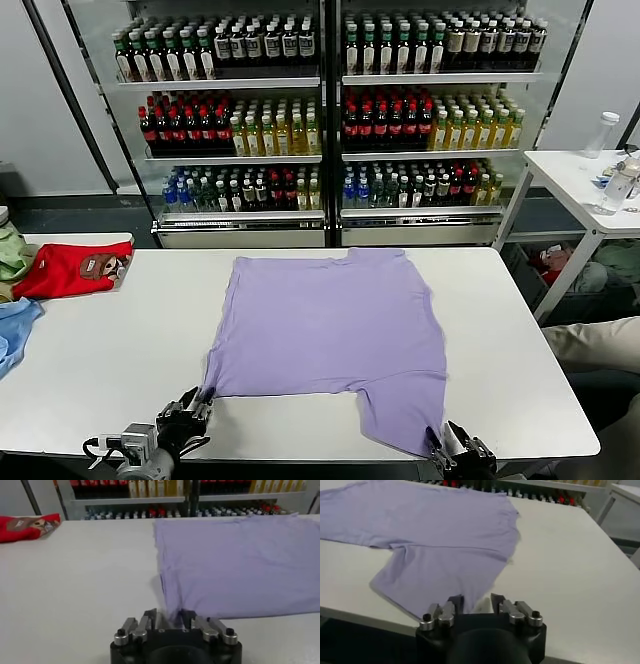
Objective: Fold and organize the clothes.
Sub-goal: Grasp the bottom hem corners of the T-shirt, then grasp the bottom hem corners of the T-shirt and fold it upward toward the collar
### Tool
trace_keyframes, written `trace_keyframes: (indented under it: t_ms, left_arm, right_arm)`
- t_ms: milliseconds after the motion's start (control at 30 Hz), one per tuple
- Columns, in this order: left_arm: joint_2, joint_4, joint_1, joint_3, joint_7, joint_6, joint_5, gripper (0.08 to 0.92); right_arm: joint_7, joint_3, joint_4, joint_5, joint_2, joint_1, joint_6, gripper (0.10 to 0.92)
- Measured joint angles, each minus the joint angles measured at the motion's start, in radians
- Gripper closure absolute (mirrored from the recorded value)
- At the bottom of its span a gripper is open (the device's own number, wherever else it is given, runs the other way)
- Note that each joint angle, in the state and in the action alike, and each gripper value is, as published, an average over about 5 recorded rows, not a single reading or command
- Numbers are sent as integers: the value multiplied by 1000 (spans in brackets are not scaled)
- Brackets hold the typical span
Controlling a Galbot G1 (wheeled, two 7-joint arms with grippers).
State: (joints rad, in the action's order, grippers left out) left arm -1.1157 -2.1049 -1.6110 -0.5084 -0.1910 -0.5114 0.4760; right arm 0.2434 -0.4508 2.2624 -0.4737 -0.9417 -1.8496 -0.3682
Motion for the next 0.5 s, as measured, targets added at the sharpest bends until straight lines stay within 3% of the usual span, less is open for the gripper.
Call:
trace_keyframes:
  t_ms: [100,233,500]
  left_arm:
    - [-1,4,5,9,2,1,-5,805]
    - [1,5,9,16,3,1,-9,894]
    - [17,-26,-19,16,-2,3,-9,910]
  right_arm:
    - [-8,-4,-1,-23,4,5,-3,873]
    - [-21,-15,4,-52,13,3,-12,908]
    - [-56,-115,84,-87,41,-79,-24,908]
